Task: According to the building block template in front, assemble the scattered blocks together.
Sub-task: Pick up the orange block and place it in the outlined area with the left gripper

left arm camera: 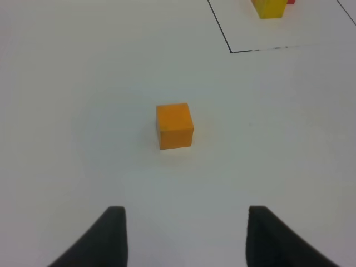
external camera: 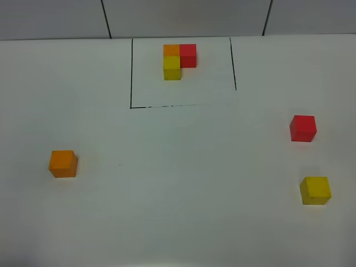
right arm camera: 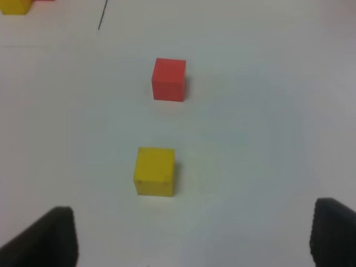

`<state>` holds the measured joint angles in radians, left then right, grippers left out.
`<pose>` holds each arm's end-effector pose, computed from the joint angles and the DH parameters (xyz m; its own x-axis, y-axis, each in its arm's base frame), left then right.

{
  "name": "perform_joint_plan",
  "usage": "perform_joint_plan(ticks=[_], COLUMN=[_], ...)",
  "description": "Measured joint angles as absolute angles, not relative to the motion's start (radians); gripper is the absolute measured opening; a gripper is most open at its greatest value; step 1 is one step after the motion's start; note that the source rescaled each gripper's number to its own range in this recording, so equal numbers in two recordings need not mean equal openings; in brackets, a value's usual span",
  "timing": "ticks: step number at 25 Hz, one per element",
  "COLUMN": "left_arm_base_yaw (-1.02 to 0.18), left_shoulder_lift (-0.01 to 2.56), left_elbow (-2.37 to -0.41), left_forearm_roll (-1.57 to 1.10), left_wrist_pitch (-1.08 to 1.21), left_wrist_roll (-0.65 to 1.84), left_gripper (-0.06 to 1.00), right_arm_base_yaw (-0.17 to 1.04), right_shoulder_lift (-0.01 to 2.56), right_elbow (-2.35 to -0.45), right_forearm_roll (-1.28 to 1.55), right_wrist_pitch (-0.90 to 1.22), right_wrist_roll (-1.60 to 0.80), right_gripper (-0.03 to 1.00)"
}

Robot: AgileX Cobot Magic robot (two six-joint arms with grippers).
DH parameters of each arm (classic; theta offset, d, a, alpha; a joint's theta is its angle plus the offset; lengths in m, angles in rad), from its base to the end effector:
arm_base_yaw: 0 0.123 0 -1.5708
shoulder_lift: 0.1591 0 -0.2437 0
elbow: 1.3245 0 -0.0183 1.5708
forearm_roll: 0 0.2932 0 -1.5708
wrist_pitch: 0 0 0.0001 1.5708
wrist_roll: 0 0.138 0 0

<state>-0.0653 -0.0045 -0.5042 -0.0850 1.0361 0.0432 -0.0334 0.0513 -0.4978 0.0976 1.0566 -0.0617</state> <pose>0.1153 -0.0176 0.2817 -0.4238 0.0275 -0.9053 0.1310 0.9909 -0.0312 0.1243 0.0076 0.2703 -0.4968 0.0031 -0.8679 -0.0470 0.9984 0.0304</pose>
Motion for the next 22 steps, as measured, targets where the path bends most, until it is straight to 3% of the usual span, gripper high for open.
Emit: perform_joint_plan(ticks=[22], left_arm_base_yaw=[-0.065], left_shoulder_lift=[-0.004], left_elbow=[-0.504], left_forearm_roll=[-0.085], left_wrist_pitch=[1.036], left_wrist_roll=[0.043], left_gripper=[0.1], right_arm_base_yaw=[-0.033], right_shoulder_lift=[0.051], right_elbow=[-0.498], right_forearm_roll=[0.098], right_wrist_pitch=[1.057], right_wrist_roll=[-0.062], right_gripper=[0.78])
